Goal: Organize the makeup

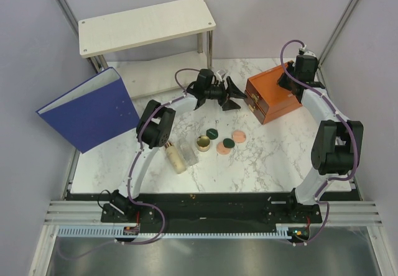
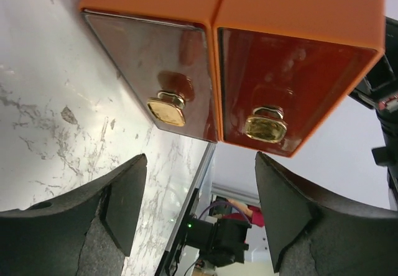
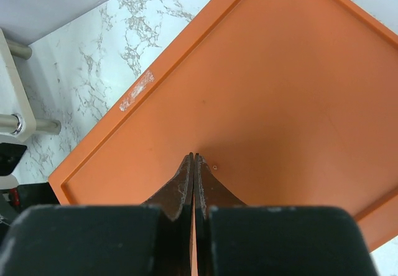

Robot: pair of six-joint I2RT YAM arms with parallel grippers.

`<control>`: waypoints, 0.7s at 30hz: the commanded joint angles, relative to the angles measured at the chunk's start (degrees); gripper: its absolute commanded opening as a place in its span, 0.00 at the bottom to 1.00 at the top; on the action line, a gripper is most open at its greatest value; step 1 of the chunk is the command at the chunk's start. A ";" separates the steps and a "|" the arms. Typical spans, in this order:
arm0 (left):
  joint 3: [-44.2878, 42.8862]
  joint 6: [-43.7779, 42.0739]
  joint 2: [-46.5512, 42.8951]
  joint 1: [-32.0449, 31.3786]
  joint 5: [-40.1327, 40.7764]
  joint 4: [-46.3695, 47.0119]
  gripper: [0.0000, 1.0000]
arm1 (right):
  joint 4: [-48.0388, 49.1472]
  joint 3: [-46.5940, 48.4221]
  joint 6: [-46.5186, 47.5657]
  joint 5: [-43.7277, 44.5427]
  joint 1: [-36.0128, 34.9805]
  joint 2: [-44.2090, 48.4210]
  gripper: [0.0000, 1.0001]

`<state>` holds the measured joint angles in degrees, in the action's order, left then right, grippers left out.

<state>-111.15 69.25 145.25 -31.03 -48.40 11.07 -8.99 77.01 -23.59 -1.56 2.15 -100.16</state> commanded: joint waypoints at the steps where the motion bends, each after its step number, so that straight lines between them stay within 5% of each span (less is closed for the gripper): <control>1: -2.75 1.84 -3.92 -1.58 6.56 -3.60 0.77 | -3.75 -2.04 -0.40 1.21 0.04 -1.53 0.00; 21: -2.40 8.79 -4.01 -4.30 11.58 7.82 0.68 | -3.22 -2.83 -0.75 0.16 0.05 -2.06 0.00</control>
<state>-113.01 74.54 144.16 -33.98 -37.54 12.16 -7.64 76.36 -24.27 -1.54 2.15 -100.16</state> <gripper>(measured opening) 0.680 0.007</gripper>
